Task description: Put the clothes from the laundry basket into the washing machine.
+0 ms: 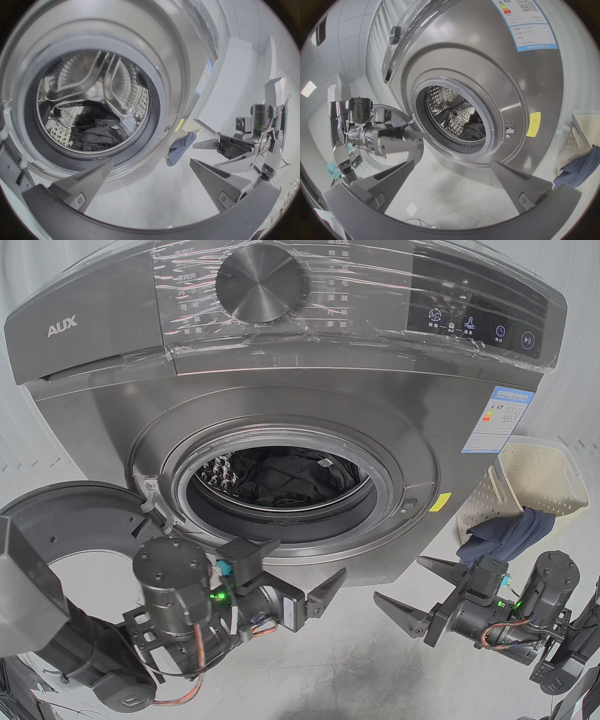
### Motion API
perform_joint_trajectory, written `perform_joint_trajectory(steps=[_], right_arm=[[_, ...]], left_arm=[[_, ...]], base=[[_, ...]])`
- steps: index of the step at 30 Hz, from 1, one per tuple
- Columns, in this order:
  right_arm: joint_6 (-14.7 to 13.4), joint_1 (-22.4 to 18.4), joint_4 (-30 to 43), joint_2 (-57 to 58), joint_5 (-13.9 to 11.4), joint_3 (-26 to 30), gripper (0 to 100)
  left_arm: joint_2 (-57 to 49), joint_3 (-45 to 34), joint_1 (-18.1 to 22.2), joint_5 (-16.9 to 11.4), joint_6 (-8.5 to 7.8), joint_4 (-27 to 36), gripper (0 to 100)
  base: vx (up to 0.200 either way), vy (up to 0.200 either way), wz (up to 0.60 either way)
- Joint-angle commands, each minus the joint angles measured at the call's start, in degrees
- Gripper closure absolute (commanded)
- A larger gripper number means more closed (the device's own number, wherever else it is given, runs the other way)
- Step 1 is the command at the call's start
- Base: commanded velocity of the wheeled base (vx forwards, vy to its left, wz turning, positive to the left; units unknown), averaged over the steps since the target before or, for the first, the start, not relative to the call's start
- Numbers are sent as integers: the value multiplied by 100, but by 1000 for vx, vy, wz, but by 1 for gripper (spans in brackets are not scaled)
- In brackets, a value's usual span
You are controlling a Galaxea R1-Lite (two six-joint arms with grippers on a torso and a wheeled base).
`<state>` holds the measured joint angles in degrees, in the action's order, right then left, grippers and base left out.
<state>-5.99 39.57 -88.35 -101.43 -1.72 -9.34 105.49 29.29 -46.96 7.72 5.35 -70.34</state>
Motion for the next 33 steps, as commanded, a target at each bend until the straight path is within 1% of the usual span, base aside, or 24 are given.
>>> perform_joint_trajectory(steps=[1,3,4,5,7,8,11,13,15,16,18,19,20,21,23,24,25,26,28,29,30,31,32,33], right_arm=[[10,-134,2,519,22,345,0],[36,-450,63,782,49,521,0],[36,-450,63,782,49,521,0],[89,-644,89,976,49,749,0],[106,-811,107,1072,49,872,0],[98,-960,142,1125,58,934,0],[80,-1312,300,1318,49,934,0],[98,-1487,423,1573,49,934,0],[106,-1584,643,1890,49,934,0],[106,-1584,643,1890,49,934,0],[98,-1689,1206,2382,84,934,0],[98,-1742,1496,2593,163,934,0],[98,-1742,1496,2593,163,934,0],[133,-1839,2146,3085,374,934,0],[150,-1874,2717,3568,506,934,0],[150,-1883,2946,3797,532,934,0],[150,-1883,2990,3841,541,934,0],[150,-1909,3456,4368,550,934,0],[150,-2032,3904,4843,550,934,0],[159,-2059,3983,4931,550,934,0],[168,-2208,4519,5449,541,934,0],[177,-2234,4651,5590,541,934,0],[185,-2296,5073,6012,541,934,0],[194,-2340,5398,6328,541,925,0]], left_arm=[[-696,-671,-41,28,-8,-366,0],[-872,-961,-41,28,-25,-656,0],[-933,-1040,-41,28,-34,-727,0],[-986,-1092,-33,28,-43,-744,0],[-1091,-1172,-33,28,-52,-753,0],[-1188,-1251,-24,28,-61,-753,0],[-1443,-1435,11,28,-69,-727,0],[-1610,-1585,11,28,-69,-718,0],[-1795,-1734,46,28,-69,-709,0],[-1795,-1734,46,28,-69,-709,0],[-2049,-1919,169,28,-122,-700,0],[-2155,-1998,178,28,-157,-692,0],[-2155,-1998,178,28,-157,-692,0],[-2340,-2182,196,28,-254,-683,0],[-2480,-2332,249,28,-307,-674,0],[-2524,-2384,284,28,-307,-665,0],[-2533,-2393,292,28,-307,-674,0],[-2647,-2490,389,28,-307,-674,0],[-2788,-2622,451,28,-307,-700,0],[-2814,-2648,451,28,-307,-700,0],[-3034,-2833,459,28,-324,-674,0],[-3104,-2894,459,28,-333,-665,0],[-3298,-2929,459,28,-324,-542,0],[-3438,-2929,486,37,-351,-314,0]], base=[[0,0,0],[0,0,0],[0,0,0],[0,0,0],[0,0,0],[0,0,0],[0,0,0],[-200,0,0],[-100,0,0],[0,0,0],[0,0,0],[0,0,0],[0,0,0],[-200,0,0],[-200,0,0],[0,0,0],[0,0,0],[0,0,0],[0,0,0],[0,0,0],[-200,0,0],[-200,0,0],[-200,0,0],[0,0,0]])
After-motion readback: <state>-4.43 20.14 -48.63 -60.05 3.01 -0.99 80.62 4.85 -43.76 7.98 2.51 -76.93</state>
